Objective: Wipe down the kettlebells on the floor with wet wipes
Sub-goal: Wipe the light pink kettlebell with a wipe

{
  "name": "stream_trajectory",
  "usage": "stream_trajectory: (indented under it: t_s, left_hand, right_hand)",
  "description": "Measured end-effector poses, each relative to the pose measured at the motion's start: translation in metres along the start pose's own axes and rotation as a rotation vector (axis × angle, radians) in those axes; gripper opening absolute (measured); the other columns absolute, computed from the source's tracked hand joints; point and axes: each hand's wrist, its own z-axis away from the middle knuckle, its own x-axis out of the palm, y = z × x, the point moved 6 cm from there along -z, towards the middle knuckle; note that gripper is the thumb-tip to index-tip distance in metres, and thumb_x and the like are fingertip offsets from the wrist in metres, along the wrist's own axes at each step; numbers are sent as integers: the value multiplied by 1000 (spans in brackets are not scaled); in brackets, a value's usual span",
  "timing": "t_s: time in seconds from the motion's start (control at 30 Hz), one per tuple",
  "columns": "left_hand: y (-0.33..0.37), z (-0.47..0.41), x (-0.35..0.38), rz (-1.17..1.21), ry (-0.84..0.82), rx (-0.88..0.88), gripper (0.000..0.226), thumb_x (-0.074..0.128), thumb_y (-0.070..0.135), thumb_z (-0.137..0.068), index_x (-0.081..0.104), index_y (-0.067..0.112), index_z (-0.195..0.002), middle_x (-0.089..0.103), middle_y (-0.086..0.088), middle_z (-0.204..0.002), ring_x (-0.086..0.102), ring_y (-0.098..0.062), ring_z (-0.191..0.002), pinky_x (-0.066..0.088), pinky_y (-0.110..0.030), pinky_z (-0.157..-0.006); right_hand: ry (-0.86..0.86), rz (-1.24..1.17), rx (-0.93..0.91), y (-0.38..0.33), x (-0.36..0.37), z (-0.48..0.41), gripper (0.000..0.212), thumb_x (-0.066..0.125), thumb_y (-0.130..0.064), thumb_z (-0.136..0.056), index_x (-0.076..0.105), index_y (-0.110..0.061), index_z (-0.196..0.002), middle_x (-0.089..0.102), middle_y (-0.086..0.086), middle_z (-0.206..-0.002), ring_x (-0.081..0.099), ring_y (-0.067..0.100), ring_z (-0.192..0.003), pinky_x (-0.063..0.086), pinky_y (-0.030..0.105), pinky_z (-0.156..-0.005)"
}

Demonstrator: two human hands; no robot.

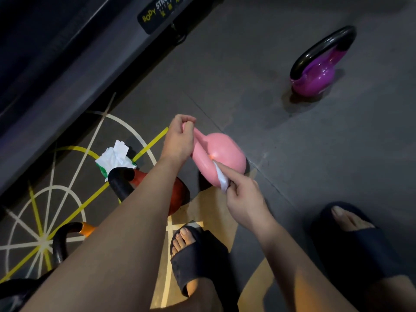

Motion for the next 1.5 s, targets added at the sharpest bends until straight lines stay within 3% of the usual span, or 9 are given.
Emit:
stream_trajectory:
  t_s: [0.27,0.4,0.47,0.63,0.77,1.07,1.2,1.33,1.5]
  left_hand:
    - [17,-9,20,-48,13,13,28,41,39,-88,61,25,-100,64,-4,-112,61,-24,-105,50,-48,-98]
    - [21,-17,23,-124,31,15,26,41,26,-101,62,12,-108,60,-6,-121,56,-25,-112,44,-38,-101]
    - [23,-18,23,-187,26,17,28,40,24,-102,61,8,-109,59,-10,-122,55,-28,-113,41,-36,-99]
    - [39,-8,19,-289,-2,19,36,32,17,-104,60,-2,-116,58,-22,-127,51,-37,-124,37,-39,-102]
    - [36,-14,9,-477,4,-71,46,27,14,-102,55,-4,-133,51,-24,-140,44,-39,-132,36,-41,-107]
    - [30,-31,8,-767,-133,-52,61,27,26,-82,64,12,-130,59,-16,-134,50,-39,-127,41,-43,-91]
    - [29,-28,7,-746,-40,-21,55,25,24,-94,63,5,-129,61,-16,-133,50,-39,-129,41,-44,-99]
    - [18,-24,10,-687,3,-87,60,20,31,-99,62,0,-129,61,-21,-134,51,-38,-128,40,-43,-101]
    - [11,-9,15,-697,-58,-122,58,26,32,-98,62,-2,-127,65,-22,-130,55,-39,-126,40,-42,-92]
  right_hand:
    - [187,-68,67,5,-14,4,85,35,8,-83,55,-53,-139,54,-8,-83,47,5,-59,38,14,-59]
    - [229,8,-106,-10,-9,13,90,37,19,-83,40,-35,-155,55,-20,-134,53,-6,-116,34,-1,-92]
    - [213,122,-114,-8,4,13,94,39,19,-83,18,-27,-163,19,-29,-159,17,-16,-144,19,-2,-103]
    - [221,337,-72,-11,25,7,108,58,2,-79,-16,-5,-157,-8,15,-169,-1,30,-157,-4,11,-117]
    - [162,372,0,-22,-4,-29,108,61,-5,-80,-14,-2,-158,-11,17,-168,-4,32,-157,14,39,-125]
    - [-301,514,-259,-27,-67,-60,99,40,-2,-80,-17,-16,-160,-15,-6,-170,-4,3,-156,10,28,-127]
    - [-180,405,-316,-22,-58,-52,92,39,9,-91,-19,-11,-159,-18,-1,-170,-9,6,-156,3,31,-128]
    - [67,276,-291,-18,-34,-55,93,40,-18,-85,-14,-11,-160,-7,6,-171,-3,16,-158,5,38,-129]
    - [132,485,-437,-38,-38,-65,94,41,-22,-74,9,-4,-161,11,11,-169,2,27,-157,5,37,-128]
